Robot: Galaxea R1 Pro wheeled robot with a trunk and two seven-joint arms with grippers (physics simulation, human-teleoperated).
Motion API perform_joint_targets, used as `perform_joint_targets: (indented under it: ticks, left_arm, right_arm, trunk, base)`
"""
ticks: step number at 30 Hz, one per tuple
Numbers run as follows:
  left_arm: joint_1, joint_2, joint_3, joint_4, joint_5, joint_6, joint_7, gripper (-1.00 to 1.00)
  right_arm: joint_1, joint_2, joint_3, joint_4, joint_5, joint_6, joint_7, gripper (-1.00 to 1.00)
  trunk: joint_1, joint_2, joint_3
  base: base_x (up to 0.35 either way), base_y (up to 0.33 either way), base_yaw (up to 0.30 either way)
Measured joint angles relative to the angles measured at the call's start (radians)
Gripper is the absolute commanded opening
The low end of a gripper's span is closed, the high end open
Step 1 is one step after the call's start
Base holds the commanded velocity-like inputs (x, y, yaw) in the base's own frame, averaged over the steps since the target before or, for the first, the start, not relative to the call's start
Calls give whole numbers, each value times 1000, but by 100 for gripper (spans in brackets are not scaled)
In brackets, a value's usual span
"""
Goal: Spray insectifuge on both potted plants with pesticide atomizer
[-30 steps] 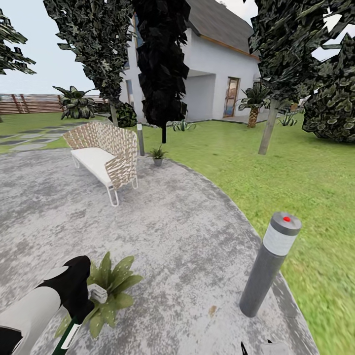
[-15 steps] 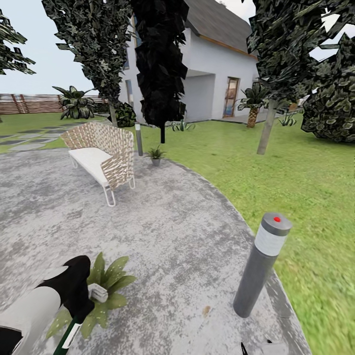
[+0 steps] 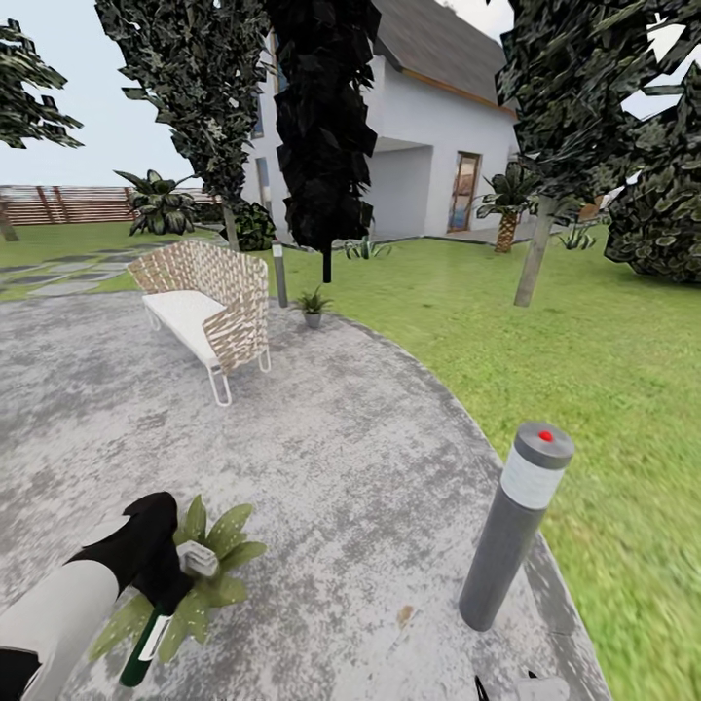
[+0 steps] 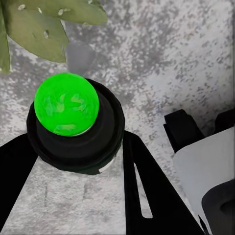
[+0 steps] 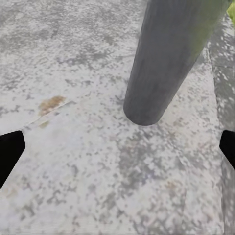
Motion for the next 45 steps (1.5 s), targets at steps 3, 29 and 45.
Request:
perform_joint_targets:
  ticks: [3,29,45]
  left_arm:
    - [0,0,15,-10,-2,-1,2,-100]
    - [-1,1,6,1,-15,-6,3,-100]
    - [-45,-26,3,-10,-16,-5,-7,-100]
  right_arm:
    - [0,0,0,0,0,0,0,100]
    - [0,0,0,-1,0,0,0,100]
    - [0,0,1,1,1,0,0,100]
  trunk:
    - [0,0,0]
    - [0,0,0]
    - [0,0,0]
  base:
    - [0,0,31]
    - [-40,41,1]
    - [0,1,0]
